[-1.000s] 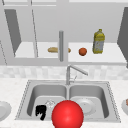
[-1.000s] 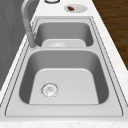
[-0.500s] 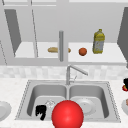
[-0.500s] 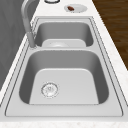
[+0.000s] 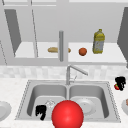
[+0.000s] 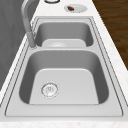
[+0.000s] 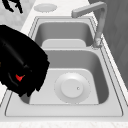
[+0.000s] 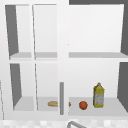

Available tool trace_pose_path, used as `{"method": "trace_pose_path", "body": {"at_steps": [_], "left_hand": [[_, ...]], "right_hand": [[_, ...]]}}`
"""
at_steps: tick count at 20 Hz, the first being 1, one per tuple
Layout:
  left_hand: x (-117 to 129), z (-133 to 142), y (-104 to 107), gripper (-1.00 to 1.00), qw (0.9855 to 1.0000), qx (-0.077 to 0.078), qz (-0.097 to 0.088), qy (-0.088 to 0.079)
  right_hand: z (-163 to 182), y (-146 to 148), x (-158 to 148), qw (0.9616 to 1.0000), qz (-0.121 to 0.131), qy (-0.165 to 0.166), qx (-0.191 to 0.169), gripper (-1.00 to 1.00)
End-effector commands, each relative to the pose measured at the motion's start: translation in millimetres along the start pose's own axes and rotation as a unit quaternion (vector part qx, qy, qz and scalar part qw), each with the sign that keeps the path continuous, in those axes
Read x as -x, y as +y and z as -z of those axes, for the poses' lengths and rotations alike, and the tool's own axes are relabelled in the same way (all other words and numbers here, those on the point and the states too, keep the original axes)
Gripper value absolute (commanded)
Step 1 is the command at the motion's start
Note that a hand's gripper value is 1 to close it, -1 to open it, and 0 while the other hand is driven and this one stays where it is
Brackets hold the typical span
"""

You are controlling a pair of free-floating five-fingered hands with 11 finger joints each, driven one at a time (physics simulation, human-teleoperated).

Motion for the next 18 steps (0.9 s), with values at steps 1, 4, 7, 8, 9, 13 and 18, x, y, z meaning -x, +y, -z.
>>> {"method": "trace_pose_path", "body": {"at_steps": [1, 4, 7, 8, 9, 13, 18], "left_hand": [[0.0, 0.0, 0.0, 0.00, 1.0000, 0.000, 0.000, 0.000], [0.0, 0.0, 0.0, 0.00, 1.0000, 0.000, 0.000, 0.000], [0.0, 0.0, 0.0, 0.00, 1.0000, 0.000, 0.000, 0.000], [0.0, 0.0, 0.0, 0.00, 1.0000, 0.000, 0.000, 0.000], [0.0, 0.0, 0.0, 0.00, 1.0000, 0.000, 0.000, 0.000], [0.0, 0.0, 0.0, 0.00, 1.0000, 0.000, 0.000, 0.000], [0.0, 0.0, 0.0, 0.00, 1.0000, 0.000, 0.000, 0.000]], "right_hand": [[-14.4, -9.3, -25.6, 0.9999, 0.003, -0.008, -0.015, 1.00], [-25.2, -16.7, -46.0, 0.9999, 0.003, -0.008, -0.014, 1.00], [-35.3, -21.1, -67.6, 0.9999, 0.002, -0.007, -0.014, 1.00], [-39.1, -22.6, -74.6, 0.9999, 0.000, -0.006, -0.013, 1.00], [-42.5, -24.3, -81.8, 0.9999, -0.001, -0.005, -0.012, 1.00], [-56.1, -30.3, -111.0, 0.9998, 0.002, -0.008, -0.016, 1.00], [-59.7, -22.4, -138.2, 0.9986, 0.018, -0.047, -0.014, 1.00]]}}
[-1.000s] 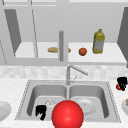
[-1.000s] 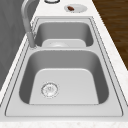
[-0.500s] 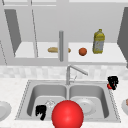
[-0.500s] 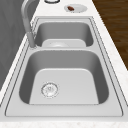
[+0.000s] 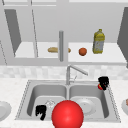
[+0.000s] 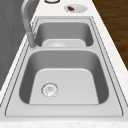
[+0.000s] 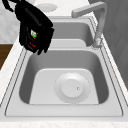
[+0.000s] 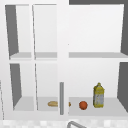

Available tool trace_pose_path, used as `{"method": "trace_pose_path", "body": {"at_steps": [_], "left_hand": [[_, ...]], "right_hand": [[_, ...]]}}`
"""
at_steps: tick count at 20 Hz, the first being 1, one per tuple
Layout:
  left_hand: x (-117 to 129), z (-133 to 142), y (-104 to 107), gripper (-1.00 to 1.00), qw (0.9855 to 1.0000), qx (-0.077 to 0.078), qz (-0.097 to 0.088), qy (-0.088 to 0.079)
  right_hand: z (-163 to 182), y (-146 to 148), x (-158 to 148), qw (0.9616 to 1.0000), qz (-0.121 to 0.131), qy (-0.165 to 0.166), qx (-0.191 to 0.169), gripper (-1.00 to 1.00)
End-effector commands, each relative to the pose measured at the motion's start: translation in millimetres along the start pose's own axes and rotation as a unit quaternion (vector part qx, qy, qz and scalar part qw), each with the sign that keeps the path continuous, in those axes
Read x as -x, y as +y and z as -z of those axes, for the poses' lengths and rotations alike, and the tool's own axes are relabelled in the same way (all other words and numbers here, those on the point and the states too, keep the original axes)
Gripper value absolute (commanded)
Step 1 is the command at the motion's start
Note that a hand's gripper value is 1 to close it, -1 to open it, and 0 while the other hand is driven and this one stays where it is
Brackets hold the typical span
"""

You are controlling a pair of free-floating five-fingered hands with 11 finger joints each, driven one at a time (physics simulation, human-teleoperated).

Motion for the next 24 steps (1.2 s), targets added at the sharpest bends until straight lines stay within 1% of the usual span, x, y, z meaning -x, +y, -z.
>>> {"method": "trace_pose_path", "body": {"at_steps": [1, 5, 7, 8, 12, 13, 16, 20, 21, 22, 23, 24], "left_hand": [[0.0, 0.0, 0.0, 0.00, 1.0000, 0.000, 0.000, 0.000], [0.0, 0.0, 0.0, 0.00, 1.0000, 0.000, 0.000, 0.000], [0.0, 0.0, 0.0, 0.00, 1.0000, 0.000, 0.000, 0.000], [0.0, 0.0, 0.0, 0.00, 1.0000, 0.000, 0.000, 0.000], [0.0, 0.0, 0.0, 0.00, 1.0000, 0.000, 0.000, 0.000], [0.0, 0.0, 0.0, 0.00, 1.0000, 0.000, 0.000, 0.000], [0.0, 0.0, 0.0, 0.00, 1.0000, 0.000, 0.000, 0.000], [0.0, 0.0, 0.0, 0.00, 1.0000, 0.000, 0.000, 0.000], [0.0, 0.0, 0.0, 0.00, 1.0000, 0.000, 0.000, 0.000], [0.0, 0.0, 0.0, 0.00, 1.0000, 0.000, 0.000, 0.000], [0.0, 0.0, 0.0, 0.00, 1.0000, 0.000, 0.000, 0.000], [0.0, 0.0, 0.0, 0.00, 1.0000, 0.000, 0.000, 0.000]], "right_hand": [[0.6, 10.7, -17.5, 0.9988, 0.016, -0.046, -0.003, 1.00], [5.3, 23.1, -36.8, 0.9957, 0.025, -0.089, -0.004, 1.00], [8.8, 34.0, -49.9, 0.9945, 0.022, -0.102, 0.003, 1.00], [12.4, 42.0, -61.9, 0.9949, 0.015, -0.099, 0.005, 1.00], [26.4, 54.9, -101.5, 0.9971, 0.008, -0.075, 0.003, 1.00], [29.0, 59.9, -110.0, 0.9971, 0.007, -0.076, 0.003, 1.00], [33.7, 77.1, -133.4, 0.9964, 0.002, -0.084, 0.006, 1.00], [39.6, 100.6, -162.0, 0.9950, 0.004, -0.099, 0.014, 1.00], [41.9, 106.4, -168.4, 0.9947, 0.000, -0.101, 0.018, 1.00], [45.2, 112.9, -172.6, 0.9938, -0.005, -0.110, 0.016, 1.00], [53.7, 120.3, -168.8, 0.9930, -0.008, -0.116, 0.016, 1.00], [57.8, 126.0, -174.3, 0.9925, -0.011, -0.120, 0.018, 1.00]]}}
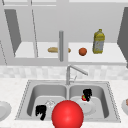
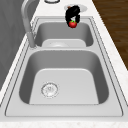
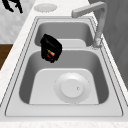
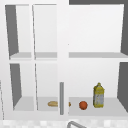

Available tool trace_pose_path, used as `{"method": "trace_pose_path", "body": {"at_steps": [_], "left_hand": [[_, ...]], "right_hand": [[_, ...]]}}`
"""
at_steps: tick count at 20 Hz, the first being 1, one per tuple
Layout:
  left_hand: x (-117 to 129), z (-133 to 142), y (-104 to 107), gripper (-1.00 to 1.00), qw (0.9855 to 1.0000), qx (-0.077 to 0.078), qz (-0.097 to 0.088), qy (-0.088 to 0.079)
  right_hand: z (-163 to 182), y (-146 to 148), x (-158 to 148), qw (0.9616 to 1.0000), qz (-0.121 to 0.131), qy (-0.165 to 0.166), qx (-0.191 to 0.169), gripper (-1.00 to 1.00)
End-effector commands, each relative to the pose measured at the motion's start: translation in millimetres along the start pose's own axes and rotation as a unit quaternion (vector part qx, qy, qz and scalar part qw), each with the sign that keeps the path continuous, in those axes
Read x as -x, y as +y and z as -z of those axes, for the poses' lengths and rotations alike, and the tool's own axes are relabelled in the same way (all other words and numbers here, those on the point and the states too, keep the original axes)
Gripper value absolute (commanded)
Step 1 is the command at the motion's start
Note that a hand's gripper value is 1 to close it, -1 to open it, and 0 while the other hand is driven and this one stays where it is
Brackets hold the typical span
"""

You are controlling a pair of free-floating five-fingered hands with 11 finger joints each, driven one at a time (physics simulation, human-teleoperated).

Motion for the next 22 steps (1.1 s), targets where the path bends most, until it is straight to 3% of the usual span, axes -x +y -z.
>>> {"method": "trace_pose_path", "body": {"at_steps": [1, 7, 20, 22], "left_hand": [[0.0, 0.0, 0.0, 0.00, 1.0000, 0.000, 0.000, 0.000], [0.0, 0.0, 0.0, 0.00, 1.0000, 0.000, 0.000, 0.000], [0.0, 0.0, 0.0, 0.00, 1.0000, 0.000, 0.000, 0.000], [0.0, 0.0, 0.0, 0.00, 1.0000, 0.000, 0.000, 0.000]], "right_hand": [[18.7, 24.1, -6.7, 0.9992, -0.030, -0.024, 0.011, 1.00], [48.5, 62.8, -26.3, 0.9984, -0.024, -0.051, 0.006, 1.00], [159.7, 125.9, -50.4, 0.9992, -0.006, -0.041, -0.001, 1.00], [163.0, 141.5, -57.0, 0.9992, -0.023, -0.032, 0.003, 1.00]]}}
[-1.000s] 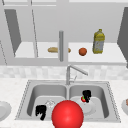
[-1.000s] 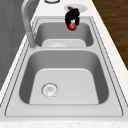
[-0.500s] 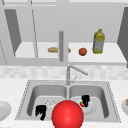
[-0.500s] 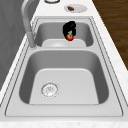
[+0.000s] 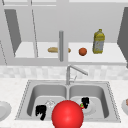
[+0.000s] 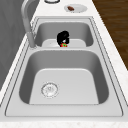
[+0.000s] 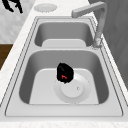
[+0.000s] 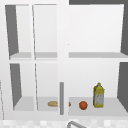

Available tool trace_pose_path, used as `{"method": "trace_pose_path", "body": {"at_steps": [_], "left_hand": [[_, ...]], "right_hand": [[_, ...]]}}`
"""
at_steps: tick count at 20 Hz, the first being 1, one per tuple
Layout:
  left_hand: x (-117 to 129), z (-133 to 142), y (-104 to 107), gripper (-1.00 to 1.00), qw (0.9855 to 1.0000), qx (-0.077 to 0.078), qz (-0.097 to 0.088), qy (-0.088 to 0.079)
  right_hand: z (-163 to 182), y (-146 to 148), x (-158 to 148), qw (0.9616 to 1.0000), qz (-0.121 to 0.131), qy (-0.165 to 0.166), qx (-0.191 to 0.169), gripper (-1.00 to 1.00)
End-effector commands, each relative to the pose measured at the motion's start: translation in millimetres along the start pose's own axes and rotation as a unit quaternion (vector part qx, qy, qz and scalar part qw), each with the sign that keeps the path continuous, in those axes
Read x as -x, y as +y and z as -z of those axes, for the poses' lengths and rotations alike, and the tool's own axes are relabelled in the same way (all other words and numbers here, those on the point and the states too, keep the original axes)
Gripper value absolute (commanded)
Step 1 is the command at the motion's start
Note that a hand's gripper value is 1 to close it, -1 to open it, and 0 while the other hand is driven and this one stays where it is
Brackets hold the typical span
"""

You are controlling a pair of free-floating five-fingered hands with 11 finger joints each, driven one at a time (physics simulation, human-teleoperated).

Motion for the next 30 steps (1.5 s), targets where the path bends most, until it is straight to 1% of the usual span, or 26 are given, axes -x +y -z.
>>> {"method": "trace_pose_path", "body": {"at_steps": [1, 2, 3, 5, 6, 7, 8, 10, 11, 13, 14, 15, 17, 20, 23, 26, 27, 30], "left_hand": [[0.0, 0.0, 0.0, 0.00, 1.0000, 0.000, 0.000, 0.000], [0.0, 0.0, 0.0, 0.00, 1.0000, 0.000, 0.000, 0.000], [0.0, 0.0, 0.0, 0.00, 1.0000, 0.000, 0.000, 0.000], [0.0, 0.0, 0.0, 0.00, 1.0000, 0.000, 0.000, 0.000], [0.0, 0.0, 0.0, 0.00, 1.0000, 0.000, 0.000, 0.000], [0.0, 0.0, 0.0, 0.00, 1.0000, 0.000, 0.000, 0.000], [0.0, 0.0, 0.0, 0.00, 1.0000, 0.000, 0.000, 0.000], [0.0, 0.0, 0.0, 0.00, 1.0000, 0.000, 0.000, 0.000], [0.0, 0.0, 0.0, 0.00, 1.0000, 0.000, 0.000, 0.000], [0.0, 0.0, 0.0, 0.00, 1.0000, 0.000, 0.000, 0.000], [0.0, 0.0, 0.0, 0.00, 1.0000, 0.000, 0.000, 0.000], [0.0, 0.0, 0.0, 0.00, 1.0000, 0.000, 0.000, 0.000], [0.0, 0.0, 0.0, 0.00, 1.0000, 0.000, 0.000, 0.000], [0.0, 0.0, 0.0, 0.00, 1.0000, 0.000, 0.000, 0.000], [0.0, 0.0, 0.0, 0.00, 1.0000, 0.000, 0.000, 0.000], [0.0, 0.0, 0.0, 0.00, 1.0000, 0.000, 0.000, 0.000], [0.0, 0.0, 0.0, 0.00, 1.0000, 0.000, 0.000, 0.000], [0.0, 0.0, 0.0, 0.00, 1.0000, 0.000, 0.000, 0.000]], "right_hand": [[17.4, 24.8, -6.9, 0.9997, -0.023, -0.004, 0.004, 1.00], [21.2, 31.2, -8.3, 0.9998, -0.018, 0.005, 0.012, 1.00], [25.9, 36.9, -10.0, 0.9997, -0.019, 0.008, 0.016, 1.00], [37.5, 47.8, -11.3, 0.9996, -0.020, 0.001, 0.021, 1.00], [43.2, 52.3, -10.2, 0.9989, -0.026, 0.012, 0.036, 1.00], [48.2, 56.4, -9.2, 0.9978, -0.038, 0.019, 0.051, 1.00], [52.0, 59.4, -6.5, 0.9967, -0.042, 0.027, 0.065, 1.00], [67.2, 61.0, 0.0, 0.9954, -0.044, 0.027, 0.081, 1.00], [71.3, 58.1, 1.2, 0.9952, -0.044, 0.025, 0.084, -1.00], [79.3, 57.1, -0.8, 0.9956, -0.040, 0.027, 0.080, -1.00], [75.4, 51.8, -0.9, 0.9963, -0.042, 0.025, 0.072, -1.00], [72.9, 42.1, 2.7, 0.9972, -0.040, 0.023, 0.059, -1.00], [72.0, 34.3, 1.7, 0.9984, -0.044, 0.021, 0.029, -1.00], [69.6, 23.7, 7.3, 0.9986, -0.043, 0.017, -0.023, -1.00], [65.4, 20.0, 17.6, 0.9971, -0.040, 0.000, -0.064, -1.00], [58.7, 14.8, 23.3, 0.9942, -0.030, -0.022, -0.101, -1.00], [53.2, 12.7, 27.3, 0.9931, -0.025, -0.032, -0.110, -1.00], [43.6, 6.0, 35.2, 0.9915, -0.013, -0.057, -0.117, -1.00]]}}
